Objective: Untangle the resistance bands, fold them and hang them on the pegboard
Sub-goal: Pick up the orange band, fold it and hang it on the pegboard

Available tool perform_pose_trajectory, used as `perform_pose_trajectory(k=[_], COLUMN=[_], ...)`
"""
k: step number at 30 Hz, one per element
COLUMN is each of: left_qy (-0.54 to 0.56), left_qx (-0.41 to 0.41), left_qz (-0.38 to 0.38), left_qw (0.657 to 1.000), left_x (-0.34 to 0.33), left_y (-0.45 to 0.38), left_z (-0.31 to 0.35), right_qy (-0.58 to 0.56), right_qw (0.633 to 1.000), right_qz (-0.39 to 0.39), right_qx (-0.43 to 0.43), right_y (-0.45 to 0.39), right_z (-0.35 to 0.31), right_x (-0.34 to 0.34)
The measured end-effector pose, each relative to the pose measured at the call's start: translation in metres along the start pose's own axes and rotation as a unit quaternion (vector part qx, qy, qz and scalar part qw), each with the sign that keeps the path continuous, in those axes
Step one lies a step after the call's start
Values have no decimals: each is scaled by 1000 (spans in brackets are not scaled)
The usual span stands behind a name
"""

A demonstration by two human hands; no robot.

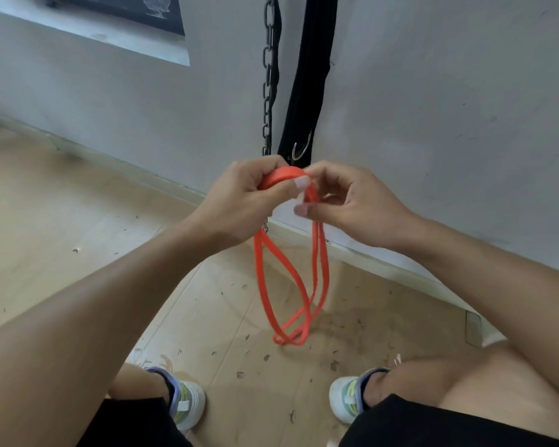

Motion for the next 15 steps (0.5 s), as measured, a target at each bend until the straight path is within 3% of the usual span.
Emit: perform_pose_trajectory(k=[3, 5, 9, 15], left_qy=[17, 18, 14, -7], left_qx=[-1, 10, 38, 62], left_qz=[25, 46, 86, 130], left_qw=[1000, 999, 995, 990], left_x=[2, 6, 16, 32], left_y=[-1, -1, -1, -1], left_z=[3, 2, -2, -6], right_qy=[56, 80, 26, -16], right_qw=[991, 987, 994, 994], right_qz=[-95, -105, -21, 99], right_qx=[-78, -94, -107, -35], right_y=[0, -1, -6, -5], right_z=[26, 39, 40, 24], right_x=[-8, -7, 10, 30])
Point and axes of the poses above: each hand's wrist, its own y-axis away from the middle knuckle, its own x-axis out of the back of the hand, z = x × y, the point moved 3 cm from there along -y, towards the middle knuckle, and after that the axes turned 10 degrees about -y, right-handed, at the moved point
